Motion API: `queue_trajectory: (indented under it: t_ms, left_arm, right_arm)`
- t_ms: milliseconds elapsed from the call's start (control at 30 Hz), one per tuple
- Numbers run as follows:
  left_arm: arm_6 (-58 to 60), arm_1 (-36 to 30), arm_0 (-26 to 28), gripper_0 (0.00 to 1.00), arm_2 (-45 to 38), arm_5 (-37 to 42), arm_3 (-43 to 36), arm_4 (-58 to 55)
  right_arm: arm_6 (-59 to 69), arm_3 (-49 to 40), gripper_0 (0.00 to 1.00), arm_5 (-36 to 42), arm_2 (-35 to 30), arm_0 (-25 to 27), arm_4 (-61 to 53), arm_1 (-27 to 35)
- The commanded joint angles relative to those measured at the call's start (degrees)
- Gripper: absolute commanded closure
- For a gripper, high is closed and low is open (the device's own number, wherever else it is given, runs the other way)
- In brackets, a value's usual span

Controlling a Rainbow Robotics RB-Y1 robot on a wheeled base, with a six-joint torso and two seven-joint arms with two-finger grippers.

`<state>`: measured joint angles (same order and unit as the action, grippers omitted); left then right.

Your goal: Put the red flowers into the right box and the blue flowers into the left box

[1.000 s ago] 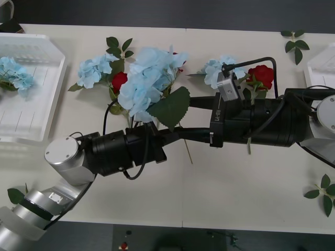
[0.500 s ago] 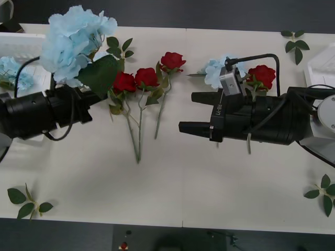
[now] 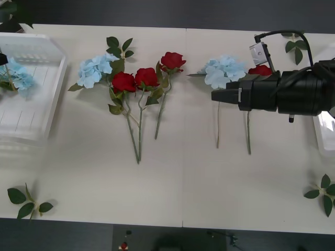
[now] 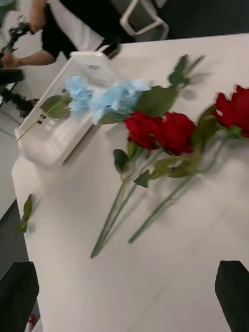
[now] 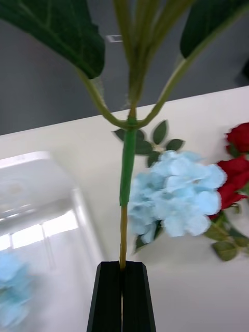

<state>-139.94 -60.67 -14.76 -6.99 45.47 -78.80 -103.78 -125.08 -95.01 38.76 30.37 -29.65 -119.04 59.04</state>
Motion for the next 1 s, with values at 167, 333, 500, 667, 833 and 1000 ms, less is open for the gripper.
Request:
queue_trajectory:
  t_ms: [167, 333, 500, 667, 833, 1000]
  left_arm:
    - [-1.48, -5.43, 4.83, 1.00, -8.74, 1.64, 8.93, 1.21]
    - [-1.21, -5.43, 7.91, 1.00, -13.75, 1.55, 11.03, 6.57]
    - [-0.77, -5.43, 7.91, 0.62, -13.84, 1.20, 10.86, 8.94]
    - [-0.60, -5.43, 7.11, 0.00, -12.87, 0.84, 10.33, 8.86]
    - [-0.60, -5.43, 6.76, 0.00, -12.61, 4.01, 7.17, 6.75]
    - [3.62, -5.43, 3.42, 0.00, -8.74, 10.78, 1.19, 3.41]
  right_arm:
    - [13.64, 17.14, 0.00, 1.41, 3.65, -9.81, 4.17, 0.81]
    - [20.06, 28.30, 0.00, 3.08, 6.99, -13.68, 8.91, 0.90]
    - [24.10, 33.92, 0.00, 4.92, 6.90, -14.21, 15.86, 0.72]
    - [29.11, 35.33, 0.00, 4.92, 7.08, -14.21, 21.75, -0.42]
    - [34.47, 35.33, 0.00, 3.95, 7.08, -14.38, 25.44, -2.35]
    - [40.45, 35.33, 0.00, 2.72, 7.08, -14.91, 30.36, -5.25]
